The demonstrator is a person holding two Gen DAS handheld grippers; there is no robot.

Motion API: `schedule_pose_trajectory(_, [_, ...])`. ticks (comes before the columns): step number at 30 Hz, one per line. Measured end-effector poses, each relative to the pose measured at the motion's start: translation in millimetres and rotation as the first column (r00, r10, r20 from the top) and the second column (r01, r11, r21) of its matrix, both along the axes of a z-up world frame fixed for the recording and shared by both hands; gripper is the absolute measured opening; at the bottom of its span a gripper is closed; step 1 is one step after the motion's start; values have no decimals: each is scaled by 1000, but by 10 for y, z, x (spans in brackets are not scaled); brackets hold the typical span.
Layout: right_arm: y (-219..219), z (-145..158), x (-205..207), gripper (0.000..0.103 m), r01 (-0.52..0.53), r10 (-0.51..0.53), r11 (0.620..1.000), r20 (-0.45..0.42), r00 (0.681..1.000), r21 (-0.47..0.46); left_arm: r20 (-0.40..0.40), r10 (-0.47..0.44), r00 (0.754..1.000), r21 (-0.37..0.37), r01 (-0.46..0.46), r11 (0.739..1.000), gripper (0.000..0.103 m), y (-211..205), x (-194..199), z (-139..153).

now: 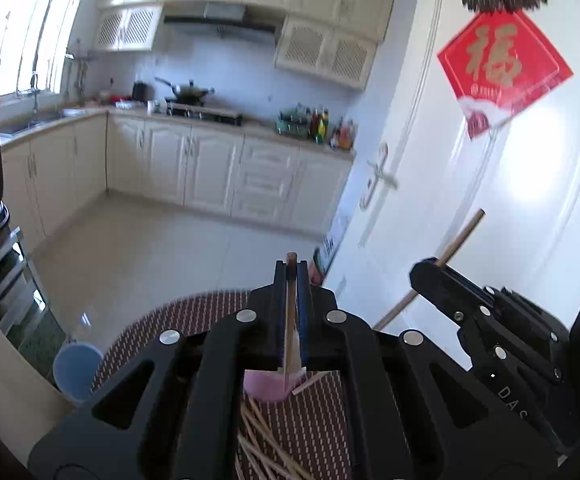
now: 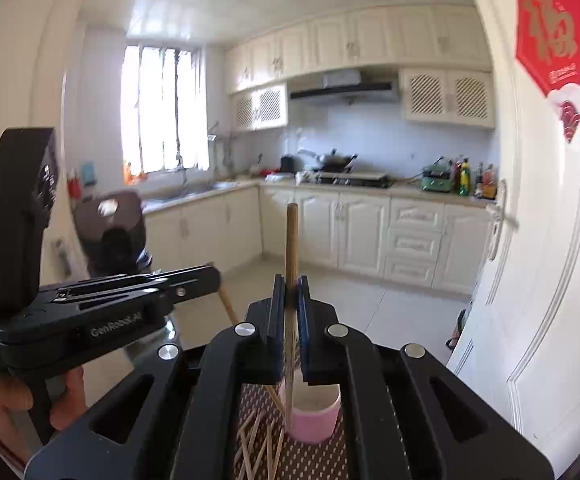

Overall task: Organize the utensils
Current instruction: 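Lift both chopsticks over the pink cup and open both grippers to drop them in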

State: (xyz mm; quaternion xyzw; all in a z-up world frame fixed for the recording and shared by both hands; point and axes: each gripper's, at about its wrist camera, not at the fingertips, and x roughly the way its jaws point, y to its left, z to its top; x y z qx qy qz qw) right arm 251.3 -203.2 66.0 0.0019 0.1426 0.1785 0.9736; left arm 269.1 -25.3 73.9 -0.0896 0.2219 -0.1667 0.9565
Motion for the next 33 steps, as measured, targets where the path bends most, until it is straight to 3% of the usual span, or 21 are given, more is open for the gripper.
schedule_pose_trajectory(5, [-73,-28,14,5,61,-62,998,57,996,27,97,24,995,-15,-22,1000,5,-56,21,123])
schedule_pose_trajectory(11, [-76,-208,141,5,86,-87,996,26,996,22,124,17,992,-15,-15,1000,5,-72,81,-6])
schedule_pose_trajectory(18, [-8,-384,266,5,92,-93,996,-52,994,-12,31,4,999,57,-6,998,5,-201,258,-378])
schedule_pose_trajectory(25, [18,-533,289,5,83,-85,996,-116,990,-21,-40,1,999,65,2,998,7,-146,266,-547])
schedule_pose_trajectory(27, [7,-539,300,5,83,-85,996,-127,988,-20,-54,6,999,80,-1,997,12,-139,264,-551])
schedule_pose_trajectory(28, [-1,-543,308,5,81,-82,997,-137,987,-16,-55,9,998,86,-4,996,23,-133,253,-554])
schedule_pose_trajectory(29, [-6,-544,312,5,79,-80,997,-147,986,-13,-54,9,998,86,-4,996,43,-130,242,-556])
schedule_pose_trajectory(30, [-8,-542,312,5,80,-81,997,-153,985,-13,-48,11,999,84,-7,996,54,-114,218,-552])
schedule_pose_trajectory(31, [-16,-543,314,5,80,-81,997,-160,984,-14,-36,21,999,86,-18,996,58,-98,182,-546])
schedule_pose_trajectory(33, [-28,-553,303,5,83,-83,997,-170,982,-10,-42,27,999,105,-23,994,58,-91,156,-539])
